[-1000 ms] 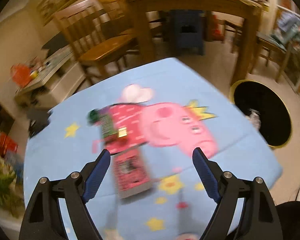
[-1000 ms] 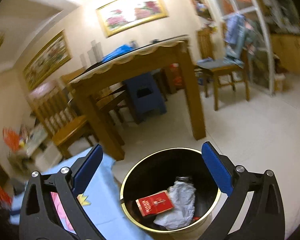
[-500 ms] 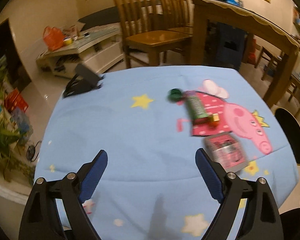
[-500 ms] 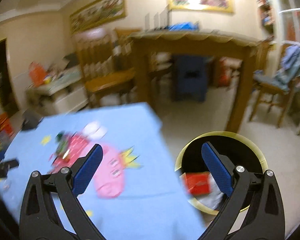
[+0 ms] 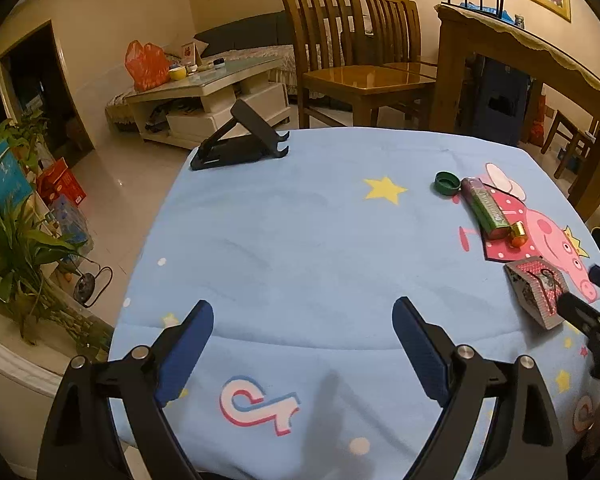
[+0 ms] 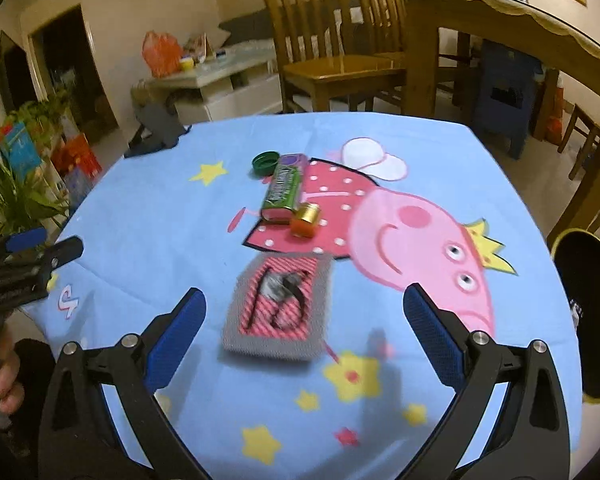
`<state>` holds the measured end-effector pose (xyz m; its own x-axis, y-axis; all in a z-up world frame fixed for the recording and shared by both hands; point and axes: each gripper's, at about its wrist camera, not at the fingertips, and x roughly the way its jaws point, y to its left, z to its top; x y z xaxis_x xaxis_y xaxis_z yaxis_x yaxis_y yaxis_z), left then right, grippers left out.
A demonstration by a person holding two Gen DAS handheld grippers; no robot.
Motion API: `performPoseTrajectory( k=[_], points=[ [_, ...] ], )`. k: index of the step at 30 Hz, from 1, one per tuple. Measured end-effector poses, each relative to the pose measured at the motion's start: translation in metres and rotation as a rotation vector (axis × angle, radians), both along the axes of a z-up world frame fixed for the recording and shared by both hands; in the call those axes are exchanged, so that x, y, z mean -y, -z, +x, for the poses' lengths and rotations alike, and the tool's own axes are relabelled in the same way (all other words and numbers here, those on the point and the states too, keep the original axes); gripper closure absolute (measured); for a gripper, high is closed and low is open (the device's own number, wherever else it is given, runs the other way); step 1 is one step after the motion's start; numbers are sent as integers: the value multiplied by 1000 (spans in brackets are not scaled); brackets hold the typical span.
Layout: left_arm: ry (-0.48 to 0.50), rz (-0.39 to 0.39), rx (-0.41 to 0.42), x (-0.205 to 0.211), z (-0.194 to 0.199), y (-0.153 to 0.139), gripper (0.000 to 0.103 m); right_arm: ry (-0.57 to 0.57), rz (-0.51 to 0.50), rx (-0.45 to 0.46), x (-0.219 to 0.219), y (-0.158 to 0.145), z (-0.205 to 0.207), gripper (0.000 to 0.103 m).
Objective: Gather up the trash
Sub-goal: 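Grasp the pink patterned card package with the right gripper, then grasp the green bottle cap with the left gripper while the right holds the card package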
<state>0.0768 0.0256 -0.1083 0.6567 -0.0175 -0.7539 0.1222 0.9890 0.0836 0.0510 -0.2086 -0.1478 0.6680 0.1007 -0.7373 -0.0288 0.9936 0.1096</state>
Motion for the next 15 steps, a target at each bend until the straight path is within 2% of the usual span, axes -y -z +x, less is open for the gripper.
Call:
performPoseTrajectory(
  k=[6,9,11,15],
  points=[
    [-14,-16,-29,-8,6,11,15,-7,-77,-108,-12,13,28,6],
    [-9,-19,-42,-7,8,14,15,-7,-107,-161,-11,23,31,46],
    [4,-12,-43,0,9,14,15,-30,-116,-159,-10,22,25,47],
    [65,-22,-62,21,14,12,15,-57,-29,-159,20,13,0,47]
  ],
)
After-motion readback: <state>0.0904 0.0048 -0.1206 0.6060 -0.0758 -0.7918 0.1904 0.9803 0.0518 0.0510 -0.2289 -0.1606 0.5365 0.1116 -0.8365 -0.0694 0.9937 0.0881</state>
